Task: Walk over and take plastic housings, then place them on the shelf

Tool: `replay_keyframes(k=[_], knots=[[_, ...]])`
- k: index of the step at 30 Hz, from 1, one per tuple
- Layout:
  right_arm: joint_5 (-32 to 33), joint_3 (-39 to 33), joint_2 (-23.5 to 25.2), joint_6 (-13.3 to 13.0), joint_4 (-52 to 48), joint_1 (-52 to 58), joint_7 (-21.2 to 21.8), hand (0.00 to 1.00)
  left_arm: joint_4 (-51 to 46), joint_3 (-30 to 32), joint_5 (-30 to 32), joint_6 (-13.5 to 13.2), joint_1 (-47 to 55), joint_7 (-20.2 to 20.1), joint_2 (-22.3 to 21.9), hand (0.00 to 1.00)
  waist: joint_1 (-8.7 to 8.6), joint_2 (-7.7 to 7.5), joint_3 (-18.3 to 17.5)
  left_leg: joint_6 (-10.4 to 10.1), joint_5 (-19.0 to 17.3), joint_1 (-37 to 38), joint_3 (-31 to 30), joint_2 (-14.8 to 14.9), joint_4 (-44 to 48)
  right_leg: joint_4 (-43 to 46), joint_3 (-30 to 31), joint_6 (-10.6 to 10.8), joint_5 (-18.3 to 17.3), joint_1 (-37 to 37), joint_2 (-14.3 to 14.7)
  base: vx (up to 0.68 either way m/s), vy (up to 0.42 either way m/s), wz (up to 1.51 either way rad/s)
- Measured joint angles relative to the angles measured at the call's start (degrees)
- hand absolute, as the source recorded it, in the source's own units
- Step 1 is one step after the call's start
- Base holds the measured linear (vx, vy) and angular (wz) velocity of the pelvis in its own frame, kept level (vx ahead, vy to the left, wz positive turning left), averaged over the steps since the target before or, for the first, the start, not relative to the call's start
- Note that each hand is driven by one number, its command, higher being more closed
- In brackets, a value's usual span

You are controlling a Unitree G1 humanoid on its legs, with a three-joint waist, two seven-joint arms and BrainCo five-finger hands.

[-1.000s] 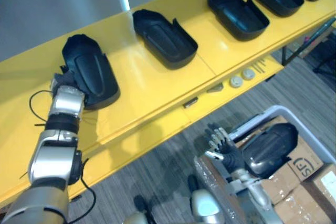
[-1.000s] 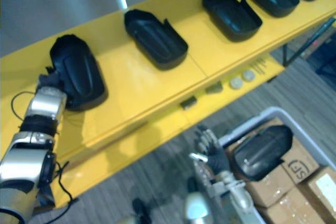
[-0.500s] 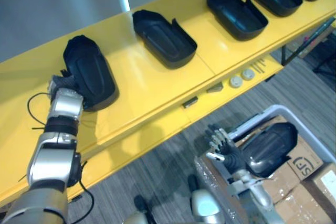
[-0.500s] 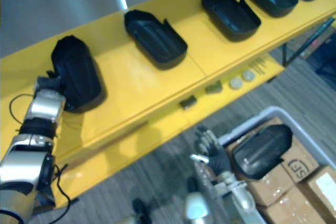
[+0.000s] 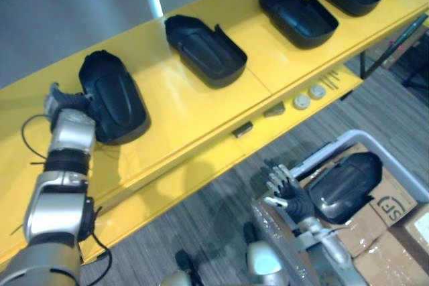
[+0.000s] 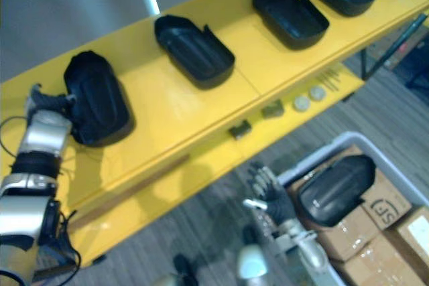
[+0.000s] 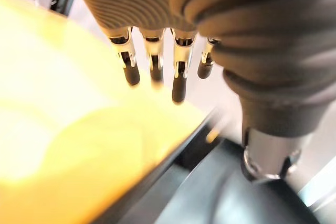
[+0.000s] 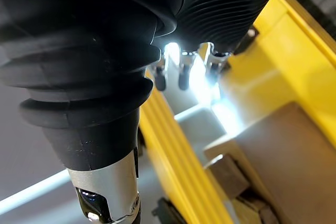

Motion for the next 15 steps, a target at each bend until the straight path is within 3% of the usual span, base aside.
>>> replay_keyframes(k=[3, 6, 10, 13, 15], knots=[[0.0, 0.0, 0.0, 0.0, -2.2, 2.4, 1.5, 0.00, -3.4, 2.3, -1.8, -2.5, 0.8, 1.5, 3.4, 0.00, 0.10, 1.06, -0.4, 0.0, 0.0, 0.1, 0.1, 0.1, -0.1, 0.1, 0.0, 0.0, 0.0, 0.0, -0.1, 0.00, 0.000, 0.00], [-0.2, 0.0, 0.0, 0.0, -3.5, 3.8, 2.5, 0.00, -5.0, 4.0, -3.1, -3.9, 2.3, 3.5, 3.5, 0.00, 0.26, 2.52, -1.3, 0.0, 0.0, 0.3, 0.0, 0.0, -0.3, 0.3, -0.5, 0.0, 0.0, 0.2, -0.2, 0.00, -0.001, 0.02], [-0.2, -0.1, 0.0, -0.1, -4.1, 5.5, 2.5, 0.00, -7.2, 4.5, -4.9, -6.4, 3.2, 8.1, 3.5, 0.00, 0.29, 3.30, -2.0, 0.1, 0.1, 1.5, -0.2, -0.2, -0.7, 0.3, -0.8, 0.2, -0.2, 1.3, -0.4, -0.01, 0.000, 0.02], [-0.5, 0.0, 0.2, -0.7, -4.1, 7.5, 2.5, 0.00, -9.7, 6.1, -5.0, -10.2, 3.4, 12.7, 3.5, 0.00, 0.23, 4.09, -2.9, 0.2, 0.7, 2.0, -0.3, -0.6, -1.9, 0.3, -1.3, 0.4, -0.4, 1.7, -0.6, -0.03, -0.002, 0.07], [-0.5, 0.0, 0.4, -2.5, -4.1, 8.7, 1.9, 0.00, -10.9, 6.4, -6.9, -15.0, 3.5, 17.1, 3.5, 0.00, 0.26, 4.72, -4.4, 0.2, 0.9, 2.0, -0.5, -0.7, -2.1, 0.2, -1.7, 0.4, -0.4, 1.8, -0.6, -0.02, -0.013, 0.07]])
